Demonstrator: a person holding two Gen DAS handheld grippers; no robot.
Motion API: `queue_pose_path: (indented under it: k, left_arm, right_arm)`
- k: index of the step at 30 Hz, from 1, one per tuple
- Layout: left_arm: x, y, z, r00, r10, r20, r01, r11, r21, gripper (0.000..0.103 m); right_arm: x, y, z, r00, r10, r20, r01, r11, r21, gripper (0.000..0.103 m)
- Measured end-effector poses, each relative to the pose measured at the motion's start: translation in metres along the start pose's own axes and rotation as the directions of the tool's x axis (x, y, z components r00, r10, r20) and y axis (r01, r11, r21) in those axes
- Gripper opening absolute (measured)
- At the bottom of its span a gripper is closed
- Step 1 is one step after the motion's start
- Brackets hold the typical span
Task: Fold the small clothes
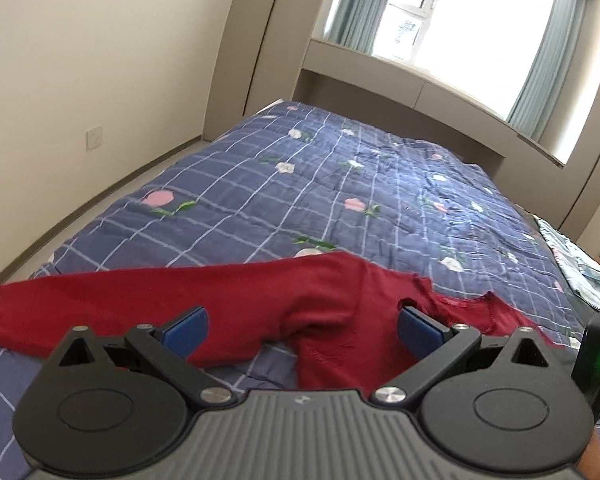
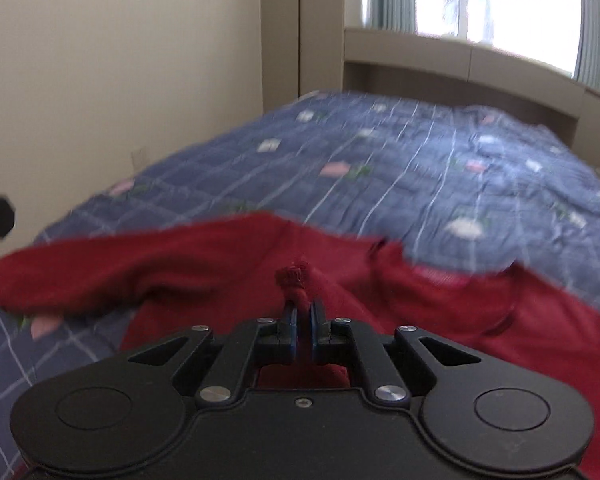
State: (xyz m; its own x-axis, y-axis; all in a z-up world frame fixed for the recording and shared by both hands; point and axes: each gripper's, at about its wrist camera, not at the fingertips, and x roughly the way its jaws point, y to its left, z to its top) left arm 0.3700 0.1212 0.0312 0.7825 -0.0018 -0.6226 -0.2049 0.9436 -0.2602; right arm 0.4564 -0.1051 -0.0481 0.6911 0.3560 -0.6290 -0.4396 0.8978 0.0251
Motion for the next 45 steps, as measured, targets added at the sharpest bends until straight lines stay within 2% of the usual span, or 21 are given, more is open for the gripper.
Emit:
queue_pose_path:
  k: [3,5,7,8,11,14,17,20,21,23,25,28,31,34,37,39,41,42,45]
  left_arm:
    - [0.015,0.002,-0.002,1.000,0.001,-0.022,-0.002,1.000,-0.018,0.103]
    - [0.025,-0.001,-0.003,0.999,-0.010,-0.036,0.009,1.000,-0.027,0.103]
    - [0.034,-0.007,-0.004,0.999,-0.018,-0.047,0.017,1.000,-0.024,0.103]
    - [0.038,-0.012,-0.006,0.998,-0.025,-0.049,0.024,1.000,-0.016,0.103]
    - [0.057,-0.030,-0.011,0.997,-0.047,-0.068,0.048,0.999,0.015,0.103]
    - [0.078,-0.051,-0.021,0.994,-0.066,-0.087,0.071,0.995,0.065,0.103]
    - [0.099,-0.076,-0.033,0.994,-0.052,-0.094,0.066,0.987,0.146,0.103]
    - [0.119,-0.098,-0.042,0.997,-0.008,-0.079,0.025,0.976,0.217,0.103]
    - [0.126,-0.104,-0.044,0.997,0.010,-0.079,0.009,0.974,0.228,0.103]
    - [0.138,-0.110,-0.046,0.996,0.030,-0.081,-0.010,0.973,0.232,0.103]
    - [0.149,-0.114,-0.049,0.995,0.068,-0.077,-0.049,0.971,0.236,0.103]
    - [0.161,-0.114,-0.051,0.987,0.122,-0.102,-0.096,0.970,0.224,0.103]
    - [0.164,-0.111,-0.052,0.987,0.126,-0.100,-0.102,0.971,0.217,0.103]
    - [0.165,-0.109,-0.051,0.985,0.137,-0.100,-0.112,0.968,0.225,0.103]
    - [0.166,-0.110,-0.050,0.985,0.137,-0.106,-0.111,0.969,0.221,0.103]
    - [0.166,-0.110,-0.049,0.985,0.135,-0.109,-0.108,0.969,0.224,0.103]
    - [0.165,-0.110,-0.049,0.985,0.132,-0.111,-0.104,0.969,0.224,0.103]
    - [0.165,-0.110,-0.049,0.985,0.131,-0.112,-0.103,0.969,0.224,0.103]
    - [0.161,-0.110,-0.050,0.985,0.130,-0.118,-0.100,0.968,0.231,0.103]
  right_arm:
    - [0.002,0.004,-0.003,0.999,0.035,-0.030,-0.034,0.999,0.014,0.030]
    - [0.001,0.000,-0.007,0.998,0.049,-0.033,-0.048,0.998,0.029,0.060]
    - [-0.008,-0.012,-0.010,0.998,0.056,-0.027,-0.055,0.998,0.039,0.075]
    - [-0.017,-0.021,-0.013,0.998,0.057,-0.013,-0.057,0.997,0.050,0.078]
    - [-0.038,-0.050,-0.020,0.999,0.029,0.017,-0.031,0.997,0.075,0.097]
    - [-0.065,-0.090,-0.029,0.997,-0.053,0.054,0.047,0.993,0.109,0.101]
    - [-0.080,-0.134,-0.039,0.980,-0.189,0.053,0.181,0.974,0.139,0.102]
    - [-0.082,-0.181,-0.051,0.941,-0.336,0.028,0.325,0.927,0.188,0.102]
    - [-0.080,-0.198,-0.055,0.921,-0.389,0.016,0.378,0.903,0.205,0.102]
    - [-0.073,-0.225,-0.062,0.894,-0.449,-0.014,0.440,0.869,0.227,0.102]
    - [-0.062,-0.252,-0.071,0.884,-0.463,-0.058,0.462,0.851,0.251,0.102]
    - [-0.052,-0.279,-0.084,0.886,-0.452,-0.098,0.460,0.839,0.290,0.102]
    - [-0.050,-0.291,-0.090,0.873,-0.480,-0.091,0.483,0.822,0.300,0.102]
    - [-0.054,-0.298,-0.094,0.849,-0.523,-0.082,0.522,0.803,0.286,0.102]
    - [-0.067,-0.299,-0.093,0.840,-0.536,-0.084,0.535,0.792,0.294,0.102]
    - [-0.086,-0.289,-0.097,0.853,-0.516,-0.070,0.513,0.809,0.287,0.102]
    - [-0.105,-0.274,-0.101,0.884,-0.466,-0.044,0.459,0.845,0.276,0.102]
    - [-0.116,-0.263,-0.105,0.898,-0.440,-0.027,0.431,0.865,0.257,0.102]
    - [-0.134,-0.225,-0.120,0.918,-0.396,0.006,0.390,0.908,0.154,0.102]
